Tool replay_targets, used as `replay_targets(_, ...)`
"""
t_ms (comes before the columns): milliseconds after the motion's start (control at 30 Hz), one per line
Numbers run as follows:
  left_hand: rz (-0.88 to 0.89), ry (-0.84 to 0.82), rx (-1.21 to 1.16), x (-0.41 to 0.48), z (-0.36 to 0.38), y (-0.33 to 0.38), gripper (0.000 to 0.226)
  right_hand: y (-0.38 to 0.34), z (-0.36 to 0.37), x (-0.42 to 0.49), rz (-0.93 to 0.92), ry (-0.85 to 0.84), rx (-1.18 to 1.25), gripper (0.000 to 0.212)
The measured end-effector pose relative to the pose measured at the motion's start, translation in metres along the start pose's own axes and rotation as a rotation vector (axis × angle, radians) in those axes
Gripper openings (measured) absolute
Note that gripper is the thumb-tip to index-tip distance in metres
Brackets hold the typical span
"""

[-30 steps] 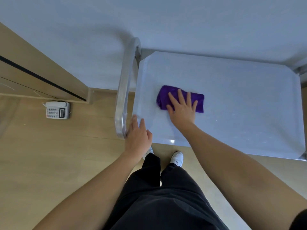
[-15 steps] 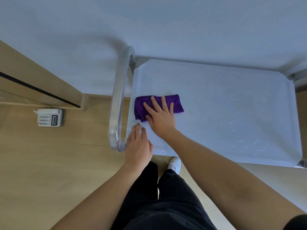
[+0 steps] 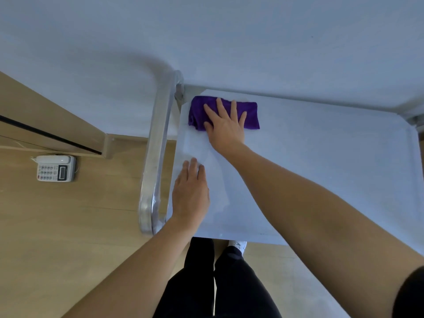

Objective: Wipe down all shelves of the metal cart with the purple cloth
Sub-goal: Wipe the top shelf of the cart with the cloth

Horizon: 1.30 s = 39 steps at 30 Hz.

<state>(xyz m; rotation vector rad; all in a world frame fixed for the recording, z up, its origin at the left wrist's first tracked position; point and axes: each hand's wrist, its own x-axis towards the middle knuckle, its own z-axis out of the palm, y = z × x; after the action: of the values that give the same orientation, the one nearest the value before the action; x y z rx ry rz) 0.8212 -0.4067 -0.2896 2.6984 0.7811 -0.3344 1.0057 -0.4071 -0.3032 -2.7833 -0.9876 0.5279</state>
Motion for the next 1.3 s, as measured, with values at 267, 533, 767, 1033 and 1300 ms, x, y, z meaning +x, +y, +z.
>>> replay_targets(267, 0.044, -0.012, -0.084, -0.008, 0.004, -0.009, 0.057, 0.001, 0.004, -0.022, -0.025, -0.012, -0.013, 0.051)
replay_targets(533, 0.043, 0.019, -0.293, -0.013, 0.0, -0.018, 0.052, 0.007, 0.044, -0.155, -0.016, 0.052, -0.017, 0.056)
replay_targets(767, -0.041, -0.014, -0.233, -0.029, 0.002, -0.015, 0.048, 0.001, 0.021, -0.085, -0.022, -0.004, -0.015, 0.052)
replay_targets(1033, -0.101, -0.017, -0.375, -0.039, -0.001, -0.027, 0.041, -0.015, 0.009, -0.041, -0.046, -0.064, -0.007, 0.051)
replay_targets(1300, -0.357, 0.168, -0.776, -0.036, -0.021, -0.017, 0.035, -0.015, 0.043, -0.147, -0.177, -0.028, -0.054, 0.055)
